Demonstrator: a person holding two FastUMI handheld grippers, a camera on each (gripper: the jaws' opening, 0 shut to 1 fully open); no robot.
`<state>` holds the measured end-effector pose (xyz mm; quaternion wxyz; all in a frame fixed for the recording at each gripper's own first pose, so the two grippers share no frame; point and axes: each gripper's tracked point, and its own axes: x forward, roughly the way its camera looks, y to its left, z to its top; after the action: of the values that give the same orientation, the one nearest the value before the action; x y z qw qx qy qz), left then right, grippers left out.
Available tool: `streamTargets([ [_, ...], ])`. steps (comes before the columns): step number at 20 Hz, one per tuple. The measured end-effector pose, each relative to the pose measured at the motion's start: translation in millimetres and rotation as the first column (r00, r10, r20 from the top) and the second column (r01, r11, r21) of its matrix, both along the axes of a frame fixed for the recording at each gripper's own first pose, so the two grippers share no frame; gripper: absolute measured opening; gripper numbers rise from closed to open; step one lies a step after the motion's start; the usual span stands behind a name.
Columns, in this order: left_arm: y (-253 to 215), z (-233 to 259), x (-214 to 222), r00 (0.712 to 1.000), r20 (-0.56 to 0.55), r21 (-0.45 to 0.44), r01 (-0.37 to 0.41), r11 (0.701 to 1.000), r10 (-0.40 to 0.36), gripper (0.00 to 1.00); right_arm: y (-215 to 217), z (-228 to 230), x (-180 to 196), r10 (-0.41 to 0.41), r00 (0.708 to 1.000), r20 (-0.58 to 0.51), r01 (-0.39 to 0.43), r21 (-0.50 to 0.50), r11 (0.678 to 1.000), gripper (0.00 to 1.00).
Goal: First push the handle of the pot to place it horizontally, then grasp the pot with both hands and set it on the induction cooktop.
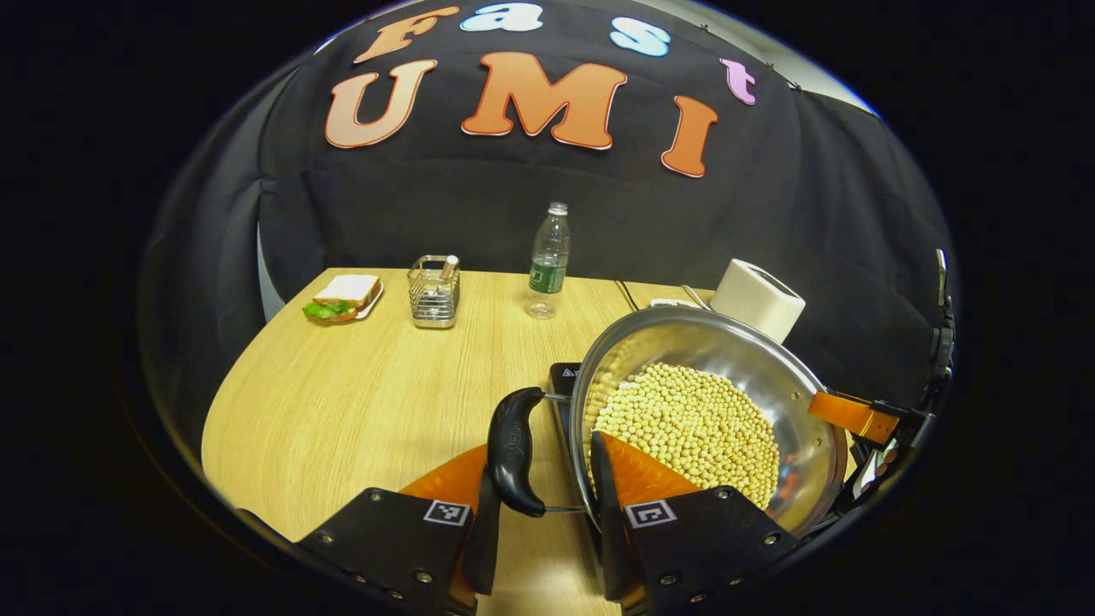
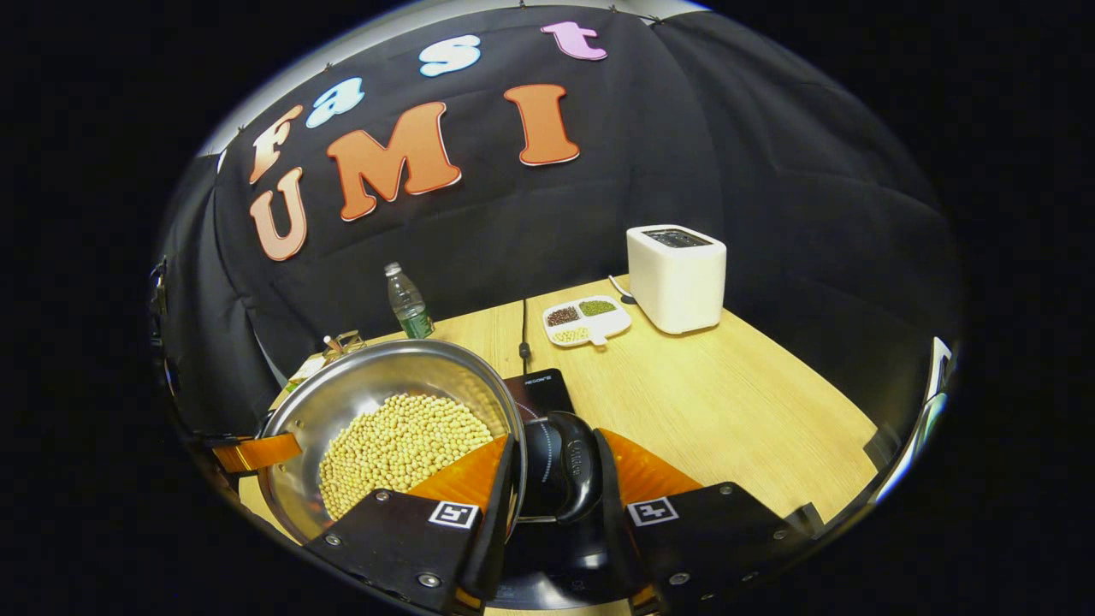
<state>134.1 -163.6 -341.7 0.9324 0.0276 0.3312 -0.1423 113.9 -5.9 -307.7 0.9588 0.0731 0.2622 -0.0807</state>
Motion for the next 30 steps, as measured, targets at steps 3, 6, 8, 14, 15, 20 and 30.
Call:
streamTargets([
  [3, -9, -11, 1, 1.000, -0.016, 0.003, 0.008, 1.000, -0.008, 0.51, -11, -8, 0, -0.009, 1.000, -0.017, 0.009, -0.001, 1.000, 0.49],
  [6, -18, -19, 4, 1.000, -0.026, 0.003, 0.016, 1.000, -0.016, 0.51, -19, -14, 3, -0.020, 1.000, -0.020, 0.020, 0.000, 1.000, 0.49],
  [8, -23, -25, 4, 0.999, -0.037, 0.000, 0.015, 1.000, -0.015, 0.51, -24, -18, 4, -0.025, 0.999, -0.024, 0.025, -0.002, 1.000, 0.49],
  [14, -23, -36, 3, 0.998, -0.057, -0.024, -0.005, 1.000, 0.004, 0.51, -27, -27, 7, -0.026, 0.999, -0.032, 0.026, 0.008, 1.000, 0.49],
  [15, -22, -38, 4, 0.998, -0.063, -0.034, -0.014, 0.999, 0.011, 0.51, -26, -28, 8, -0.024, 0.999, -0.033, 0.025, 0.009, 1.000, 0.49],
  [20, -3, -4, 6, 0.997, 0.065, 0.067, -0.036, 0.997, 0.032, 0.73, -32, -10, 9, -0.037, 0.999, 0.015, 0.037, -0.017, 0.999, 0.64],
  [30, 21, 156, -9, 0.928, 0.356, -0.028, -0.104, 0.994, 0.107, 0.87, -30, 144, -17, 0.084, 0.962, 0.260, -0.060, -0.098, 0.993, 0.95],
])
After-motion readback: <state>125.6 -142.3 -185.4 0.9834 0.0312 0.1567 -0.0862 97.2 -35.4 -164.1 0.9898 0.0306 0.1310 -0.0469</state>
